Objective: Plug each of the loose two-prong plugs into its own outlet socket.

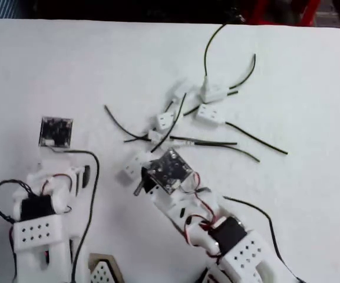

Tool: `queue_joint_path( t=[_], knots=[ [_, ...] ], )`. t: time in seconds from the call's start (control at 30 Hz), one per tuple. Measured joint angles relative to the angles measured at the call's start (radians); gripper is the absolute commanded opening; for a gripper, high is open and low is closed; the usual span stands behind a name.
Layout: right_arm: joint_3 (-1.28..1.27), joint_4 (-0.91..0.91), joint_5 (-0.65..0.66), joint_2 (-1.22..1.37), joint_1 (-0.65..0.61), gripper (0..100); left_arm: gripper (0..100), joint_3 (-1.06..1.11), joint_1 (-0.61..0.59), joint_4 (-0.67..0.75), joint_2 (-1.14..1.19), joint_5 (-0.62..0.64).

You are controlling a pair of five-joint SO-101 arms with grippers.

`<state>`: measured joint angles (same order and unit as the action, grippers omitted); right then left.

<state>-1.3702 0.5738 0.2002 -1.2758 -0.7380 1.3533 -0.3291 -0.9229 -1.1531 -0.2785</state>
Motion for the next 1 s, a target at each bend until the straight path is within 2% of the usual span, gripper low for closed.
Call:
queue_joint_path(
  t=[0.27, 0.4, 0.57, 0.73, 1.0],
  knots=[
    [0.152, -0.17, 0.0, 0.364, -0.008, 1.7, 24, 0.023, -0.003, 0.009, -0.023, 0.0],
    [0.261, -0.198, 0.0, 0.595, -0.009, 1.7, 24, 0.032, -0.003, 0.014, -0.025, 0.0],
    [0.342, -0.204, 0.0, 0.81, -0.071, 1.7, 24, 0.032, -0.003, 0.014, -0.025, 0.0],
    [0.364, -0.25, 0.0, 0.911, -0.08, 1.7, 24, 0.032, -0.003, 0.014, -0.025, 0.0],
    [0.364, -0.284, 0.0, 0.936, -0.055, 1.7, 24, 0.04, -0.003, 0.014, -0.025, 0.0]
  ],
)
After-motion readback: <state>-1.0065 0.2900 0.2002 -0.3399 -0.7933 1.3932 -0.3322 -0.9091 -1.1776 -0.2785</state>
